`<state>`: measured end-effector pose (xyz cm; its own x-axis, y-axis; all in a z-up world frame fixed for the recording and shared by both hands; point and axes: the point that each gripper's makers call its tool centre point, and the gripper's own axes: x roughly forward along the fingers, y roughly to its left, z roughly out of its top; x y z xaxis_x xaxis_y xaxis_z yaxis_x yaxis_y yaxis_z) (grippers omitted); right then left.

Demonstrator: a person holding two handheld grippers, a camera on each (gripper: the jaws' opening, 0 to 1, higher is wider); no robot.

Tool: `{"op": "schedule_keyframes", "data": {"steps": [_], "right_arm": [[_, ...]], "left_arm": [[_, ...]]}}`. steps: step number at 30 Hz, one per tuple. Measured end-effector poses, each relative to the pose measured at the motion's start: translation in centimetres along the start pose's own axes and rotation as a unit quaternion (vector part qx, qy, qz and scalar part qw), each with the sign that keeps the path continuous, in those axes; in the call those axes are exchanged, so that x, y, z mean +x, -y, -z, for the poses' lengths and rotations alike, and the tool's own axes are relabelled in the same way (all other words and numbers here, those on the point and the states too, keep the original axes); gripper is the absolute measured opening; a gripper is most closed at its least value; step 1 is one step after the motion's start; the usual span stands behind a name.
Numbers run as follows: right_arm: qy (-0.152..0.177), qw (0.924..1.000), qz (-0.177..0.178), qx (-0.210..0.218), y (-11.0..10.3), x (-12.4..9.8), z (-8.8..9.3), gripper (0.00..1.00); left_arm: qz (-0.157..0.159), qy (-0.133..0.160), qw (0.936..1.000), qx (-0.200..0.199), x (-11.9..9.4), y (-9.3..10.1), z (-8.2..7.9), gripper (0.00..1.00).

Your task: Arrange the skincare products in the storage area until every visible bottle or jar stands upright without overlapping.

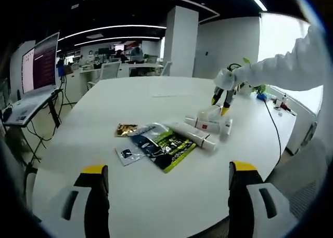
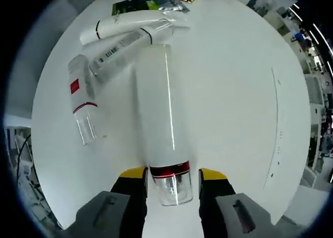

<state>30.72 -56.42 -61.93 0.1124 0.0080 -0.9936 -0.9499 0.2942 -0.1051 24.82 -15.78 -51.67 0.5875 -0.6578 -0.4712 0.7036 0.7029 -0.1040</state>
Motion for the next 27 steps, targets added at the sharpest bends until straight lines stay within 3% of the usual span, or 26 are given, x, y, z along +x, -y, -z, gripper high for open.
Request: {"op": "schedule_keyframes", "data": {"steps": [7, 20, 27], "right_arm": [[-0.006, 0.9990, -0.044, 0.005, -1.0, 0.2, -0.3, 0.23], [0.022, 0.9978, -0.051, 0.037, -1.4, 0.1, -0.4, 0.24], [0.045, 0.9975, -0.047, 0.027, -0.9, 0.3, -0.1, 0.22]], "left_arm": [[-0.001, -0.003, 1.0000, 0.000, 0.0, -0.1, 0.1, 0.90], [0.001, -0.012, 0.9999, 0.004, 0.2, -0.2, 0.6, 0.89], [-0.001, -0.015, 0.9999, 0.002, 0.3, -0.4, 0.7, 0.89]]}}
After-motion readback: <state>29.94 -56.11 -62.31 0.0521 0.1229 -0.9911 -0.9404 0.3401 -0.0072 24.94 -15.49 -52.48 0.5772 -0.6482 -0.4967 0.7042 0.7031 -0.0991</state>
